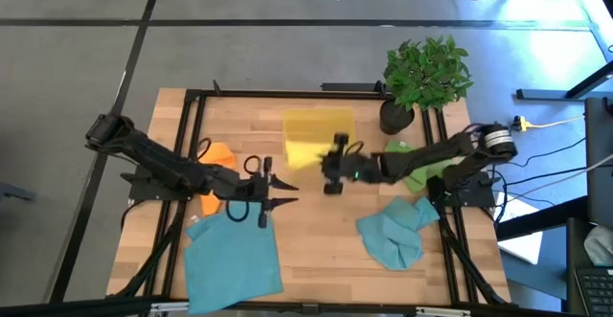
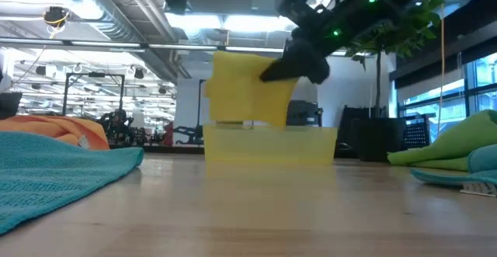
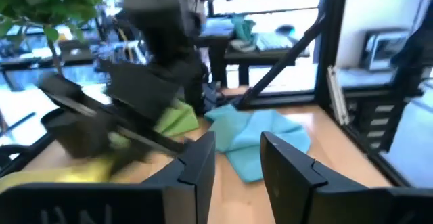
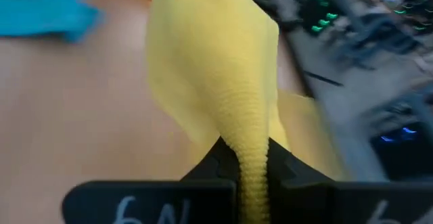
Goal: Fold microfiber towels
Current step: Put the folded yellow microfiber towel into the bin, then adjust the bin on the table, then fold the left blue microfiber towel
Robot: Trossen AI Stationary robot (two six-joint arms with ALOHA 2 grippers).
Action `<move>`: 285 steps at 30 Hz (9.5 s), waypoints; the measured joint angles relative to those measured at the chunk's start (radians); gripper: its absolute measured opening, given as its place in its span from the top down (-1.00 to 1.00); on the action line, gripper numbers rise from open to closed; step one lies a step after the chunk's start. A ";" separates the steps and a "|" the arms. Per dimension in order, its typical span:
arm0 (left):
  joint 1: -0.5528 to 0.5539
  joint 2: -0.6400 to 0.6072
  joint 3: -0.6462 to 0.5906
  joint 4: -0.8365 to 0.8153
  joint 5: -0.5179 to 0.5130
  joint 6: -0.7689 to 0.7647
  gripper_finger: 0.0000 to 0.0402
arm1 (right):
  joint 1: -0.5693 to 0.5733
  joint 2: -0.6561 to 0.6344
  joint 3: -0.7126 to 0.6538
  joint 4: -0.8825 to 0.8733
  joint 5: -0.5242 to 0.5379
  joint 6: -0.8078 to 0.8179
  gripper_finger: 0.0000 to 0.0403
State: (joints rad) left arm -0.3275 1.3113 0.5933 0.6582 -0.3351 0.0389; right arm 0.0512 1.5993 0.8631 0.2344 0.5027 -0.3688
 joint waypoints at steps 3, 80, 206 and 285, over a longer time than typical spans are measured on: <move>0.002 0.001 -0.053 0.097 -0.003 0.001 0.46 | -0.089 -0.046 0.000 -0.013 -0.004 -0.067 0.93; 0.067 0.013 -0.076 0.090 0.015 -0.034 0.46 | -0.387 0.216 0.001 -0.106 -0.510 -0.133 0.64; 0.049 0.050 -0.077 0.104 -0.076 -0.173 0.46 | 0.018 0.109 -0.384 0.527 -0.370 0.353 -0.03; 0.024 -0.007 -0.031 0.014 -0.135 -0.088 0.46 | -0.047 0.282 0.004 0.329 -0.808 0.477 0.76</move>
State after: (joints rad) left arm -0.3035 1.3042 0.5625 0.6724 -0.4705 -0.0495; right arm 0.0038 1.8817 0.8668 0.5637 -0.3052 0.1080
